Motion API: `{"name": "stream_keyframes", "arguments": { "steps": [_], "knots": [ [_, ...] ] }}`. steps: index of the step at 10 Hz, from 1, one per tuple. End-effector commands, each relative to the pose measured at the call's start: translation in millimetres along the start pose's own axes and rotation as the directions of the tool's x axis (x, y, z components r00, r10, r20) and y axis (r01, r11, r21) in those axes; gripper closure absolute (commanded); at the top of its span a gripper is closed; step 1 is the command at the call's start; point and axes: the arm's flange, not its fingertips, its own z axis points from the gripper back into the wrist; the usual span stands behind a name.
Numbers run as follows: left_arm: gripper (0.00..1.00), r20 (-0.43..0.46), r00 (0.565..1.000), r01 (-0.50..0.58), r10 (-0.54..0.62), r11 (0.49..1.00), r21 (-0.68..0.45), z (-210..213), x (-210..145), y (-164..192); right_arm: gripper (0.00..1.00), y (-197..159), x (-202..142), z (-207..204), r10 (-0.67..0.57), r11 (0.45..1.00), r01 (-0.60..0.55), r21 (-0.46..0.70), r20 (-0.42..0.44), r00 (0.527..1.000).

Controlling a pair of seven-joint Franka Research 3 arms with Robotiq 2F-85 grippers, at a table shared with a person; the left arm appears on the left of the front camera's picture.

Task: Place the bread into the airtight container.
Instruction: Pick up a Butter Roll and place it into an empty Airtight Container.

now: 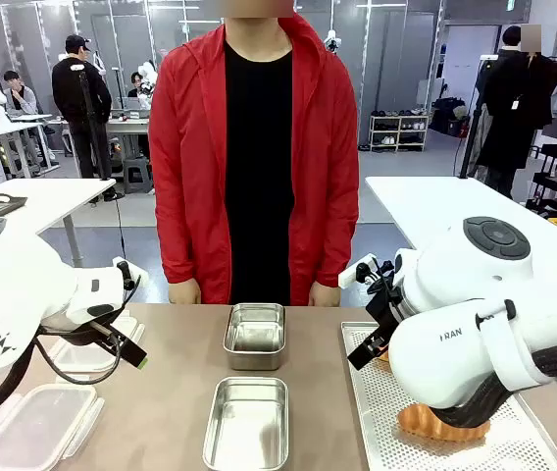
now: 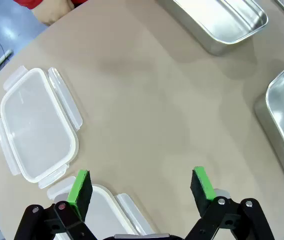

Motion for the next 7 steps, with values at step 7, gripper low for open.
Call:
{"name": "stream_keyframes", "arguments": {
  "steps": [7],
  "knots": [
    [0.0, 0.0, 1.0, 0.0, 0.0, 1.0, 0.0, 0.0, 0.1, -0.3, 0.0, 0.0, 0.0, 0.0, 0.0, 1.0, 0.0, 0.0, 0.0, 1.0]
  ]
}}
